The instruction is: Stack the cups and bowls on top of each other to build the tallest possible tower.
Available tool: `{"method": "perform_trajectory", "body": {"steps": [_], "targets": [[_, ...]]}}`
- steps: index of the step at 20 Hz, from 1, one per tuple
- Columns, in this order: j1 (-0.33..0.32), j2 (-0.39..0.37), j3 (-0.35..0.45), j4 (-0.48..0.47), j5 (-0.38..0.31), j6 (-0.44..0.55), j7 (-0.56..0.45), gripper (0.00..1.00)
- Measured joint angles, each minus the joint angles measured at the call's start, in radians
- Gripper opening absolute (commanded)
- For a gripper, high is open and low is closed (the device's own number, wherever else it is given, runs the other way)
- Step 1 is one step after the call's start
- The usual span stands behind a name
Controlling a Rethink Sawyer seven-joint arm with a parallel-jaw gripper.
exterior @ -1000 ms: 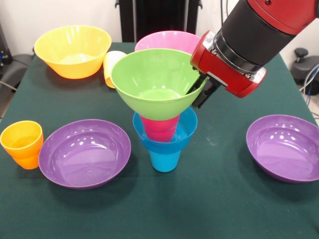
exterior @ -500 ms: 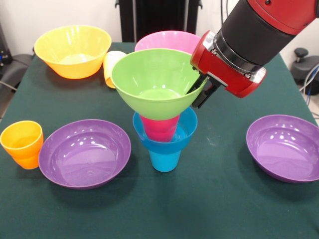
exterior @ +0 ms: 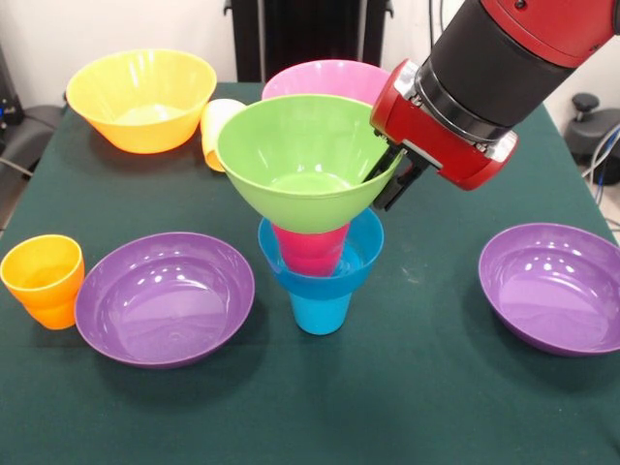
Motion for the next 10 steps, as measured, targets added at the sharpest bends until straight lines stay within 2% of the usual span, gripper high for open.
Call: {"method": "perform_trajectory", "body": {"steps": [10], "targets": [[0.000,0.000,0.000,0.000,0.000,-0.007,0.000,0.00]]}}
